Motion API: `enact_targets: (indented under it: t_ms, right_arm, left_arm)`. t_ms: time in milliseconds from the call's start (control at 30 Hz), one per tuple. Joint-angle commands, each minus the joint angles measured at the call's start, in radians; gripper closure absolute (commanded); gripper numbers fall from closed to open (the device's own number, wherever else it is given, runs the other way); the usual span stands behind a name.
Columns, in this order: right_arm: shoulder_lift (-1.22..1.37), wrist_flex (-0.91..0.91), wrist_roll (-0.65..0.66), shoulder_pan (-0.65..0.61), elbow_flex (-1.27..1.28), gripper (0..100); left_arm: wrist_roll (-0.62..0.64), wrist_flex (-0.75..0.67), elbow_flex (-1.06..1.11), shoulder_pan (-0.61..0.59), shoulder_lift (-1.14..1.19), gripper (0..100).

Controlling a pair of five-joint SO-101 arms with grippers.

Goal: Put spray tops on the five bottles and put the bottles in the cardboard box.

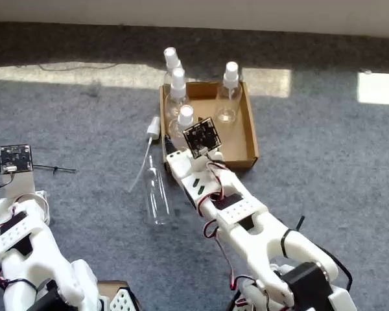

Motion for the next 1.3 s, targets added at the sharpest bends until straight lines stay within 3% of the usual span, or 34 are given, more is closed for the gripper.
enact_targets:
  t_ms: [0, 167, 533, 700, 933, 1267]
  right_arm:
    - [-0.094, 0.053, -0.008, 0.008, -0.059, 73.8]
    - [-0.243, 0.209, -0.006, 0.013, -0.108, 73.8]
    - [-0.595, 0.886, -0.006, 0.007, -0.489, 73.8]
    - [-0.610, 1.107, -0.028, -0.157, -0.509, 73.8]
    - [-0.418, 1.173, -0.143, -0.384, -0.440, 73.8]
    - [-0.025, 1.168, -0.226, -0.395, -0.444, 73.8]
  left_arm:
    - [-0.003, -0.014, -0.005, 0.016, -0.005, 79]
    - [-0.003, -0.014, -0.005, 0.016, -0.005, 79]
    - [-0.003, 0.000, 0.012, 0.018, -0.005, 79]
    - [-0.006, 0.000, 0.031, 0.015, -0.005, 79]
    - [-0.008, -0.003, 0.073, 0.015, -0.008, 79]
    - [-0.074, -0.003, -0.015, -0.153, -0.004, 79]
